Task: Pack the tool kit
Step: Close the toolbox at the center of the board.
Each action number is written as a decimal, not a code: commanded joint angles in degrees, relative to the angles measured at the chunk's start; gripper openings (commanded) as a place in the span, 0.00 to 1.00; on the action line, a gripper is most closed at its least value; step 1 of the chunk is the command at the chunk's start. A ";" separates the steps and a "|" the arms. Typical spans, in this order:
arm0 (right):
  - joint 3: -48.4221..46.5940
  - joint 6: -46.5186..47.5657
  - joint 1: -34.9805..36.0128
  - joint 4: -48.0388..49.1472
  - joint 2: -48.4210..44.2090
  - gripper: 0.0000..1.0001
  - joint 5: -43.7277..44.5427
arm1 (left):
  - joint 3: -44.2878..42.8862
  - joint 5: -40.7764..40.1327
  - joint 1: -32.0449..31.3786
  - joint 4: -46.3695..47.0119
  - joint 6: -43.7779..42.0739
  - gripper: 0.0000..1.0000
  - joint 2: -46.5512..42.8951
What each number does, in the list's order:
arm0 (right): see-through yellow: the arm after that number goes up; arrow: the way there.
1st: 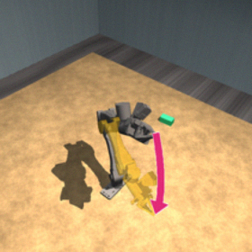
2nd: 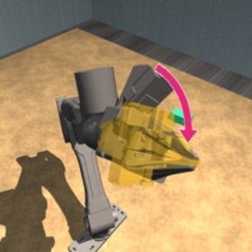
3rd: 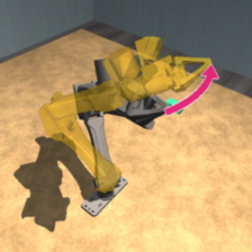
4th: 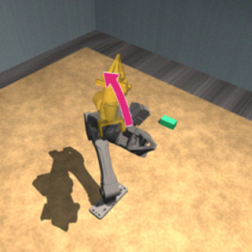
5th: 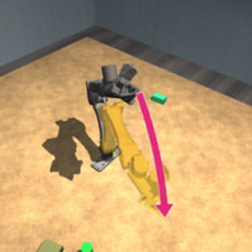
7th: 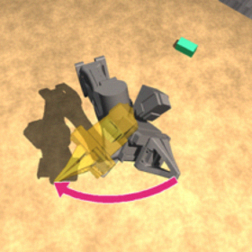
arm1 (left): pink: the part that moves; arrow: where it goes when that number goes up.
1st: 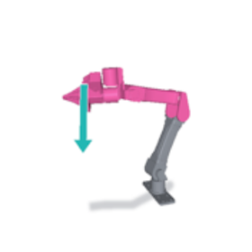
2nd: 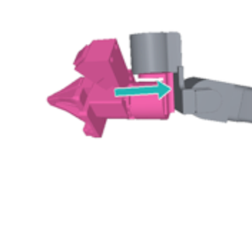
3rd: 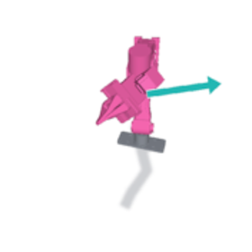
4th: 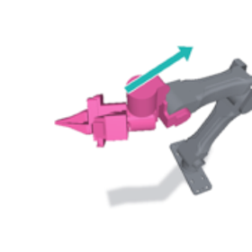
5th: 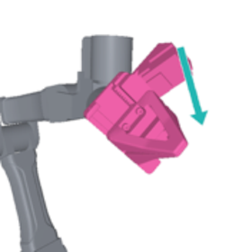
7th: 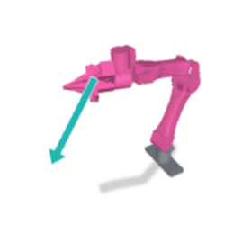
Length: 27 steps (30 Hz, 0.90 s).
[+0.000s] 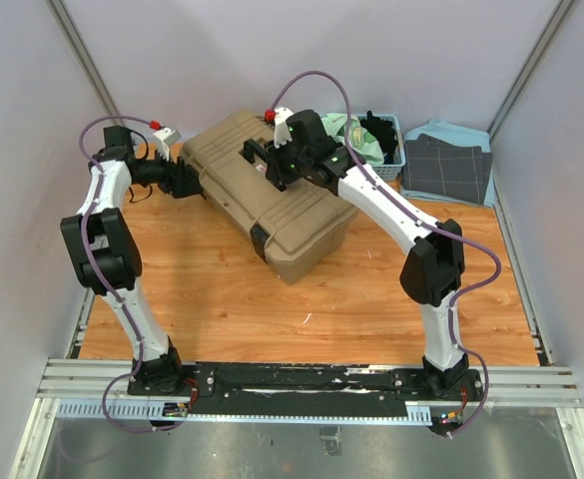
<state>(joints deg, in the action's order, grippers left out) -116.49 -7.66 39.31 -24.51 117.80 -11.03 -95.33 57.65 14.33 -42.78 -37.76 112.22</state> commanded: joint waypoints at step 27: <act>5.29 -1.62 1.45 6.20 -0.47 0.01 -5.85 | 1.81 10.53 -2.87 10.17 9.62 0.00 -10.77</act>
<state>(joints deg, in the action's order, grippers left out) -113.03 -8.97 39.22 -19.59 116.79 -11.07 -91.92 56.23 14.15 -32.71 -31.35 103.63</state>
